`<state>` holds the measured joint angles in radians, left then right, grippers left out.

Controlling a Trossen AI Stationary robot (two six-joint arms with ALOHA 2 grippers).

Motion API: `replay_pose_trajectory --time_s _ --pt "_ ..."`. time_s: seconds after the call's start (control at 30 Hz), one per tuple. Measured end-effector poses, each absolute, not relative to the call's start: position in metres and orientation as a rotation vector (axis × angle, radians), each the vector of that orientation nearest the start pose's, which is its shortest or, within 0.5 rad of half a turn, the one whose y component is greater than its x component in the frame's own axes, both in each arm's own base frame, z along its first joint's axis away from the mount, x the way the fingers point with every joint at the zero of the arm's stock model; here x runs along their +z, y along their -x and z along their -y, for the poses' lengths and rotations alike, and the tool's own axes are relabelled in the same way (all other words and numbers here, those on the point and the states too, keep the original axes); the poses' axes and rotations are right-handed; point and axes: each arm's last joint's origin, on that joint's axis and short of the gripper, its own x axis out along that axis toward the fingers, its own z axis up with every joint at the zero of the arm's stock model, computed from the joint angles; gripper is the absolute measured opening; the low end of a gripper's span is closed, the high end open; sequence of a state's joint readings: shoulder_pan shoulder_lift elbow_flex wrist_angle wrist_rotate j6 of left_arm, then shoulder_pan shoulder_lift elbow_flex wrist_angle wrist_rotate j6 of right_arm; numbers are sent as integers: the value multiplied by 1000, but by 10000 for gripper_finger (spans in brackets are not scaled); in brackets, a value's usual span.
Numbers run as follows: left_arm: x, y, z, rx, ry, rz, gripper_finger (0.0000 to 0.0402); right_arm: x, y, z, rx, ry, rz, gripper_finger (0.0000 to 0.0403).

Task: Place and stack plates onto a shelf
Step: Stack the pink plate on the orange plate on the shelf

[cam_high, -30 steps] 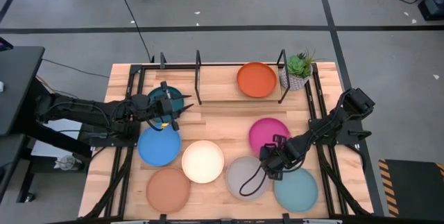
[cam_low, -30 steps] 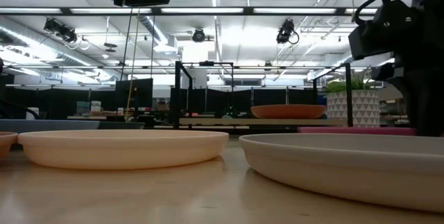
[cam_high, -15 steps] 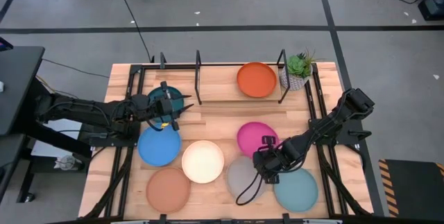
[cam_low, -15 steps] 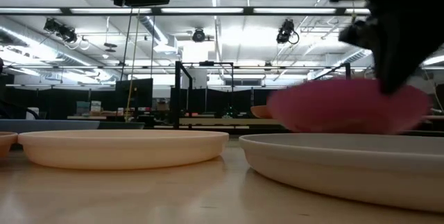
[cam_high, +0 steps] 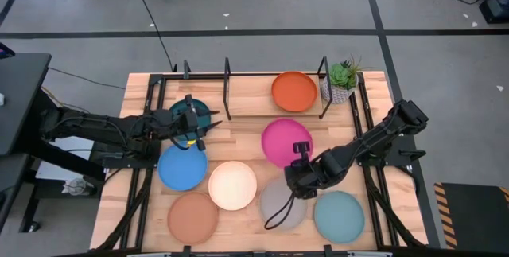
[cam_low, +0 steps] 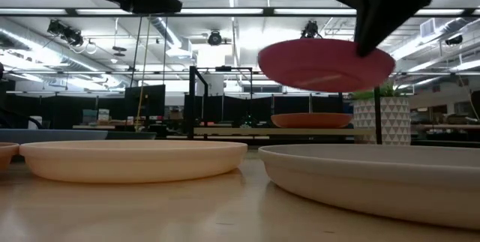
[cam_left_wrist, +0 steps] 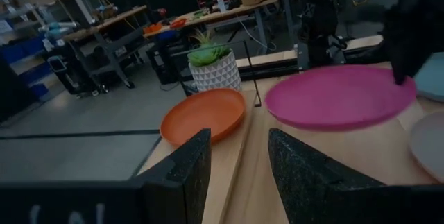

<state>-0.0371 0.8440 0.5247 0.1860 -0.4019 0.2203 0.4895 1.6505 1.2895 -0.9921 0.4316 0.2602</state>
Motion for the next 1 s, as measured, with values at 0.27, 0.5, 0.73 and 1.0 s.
replay_pose_trajectory --time_s 0.27,0.5,0.73,1.0 --pt "266 -190 3 310 -198 -183 153 247 -288 -93 -223 505 -1292 18" --pt "266 -189 14 253 -201 -177 153 247 -301 -37 -276 510 -1377 18" --pt "266 -188 21 215 -205 -173 153 246 -305 17 -272 411 -1439 18" --pt "266 -188 23 211 -181 -171 153 245 -301 68 -288 302 -1450 18"
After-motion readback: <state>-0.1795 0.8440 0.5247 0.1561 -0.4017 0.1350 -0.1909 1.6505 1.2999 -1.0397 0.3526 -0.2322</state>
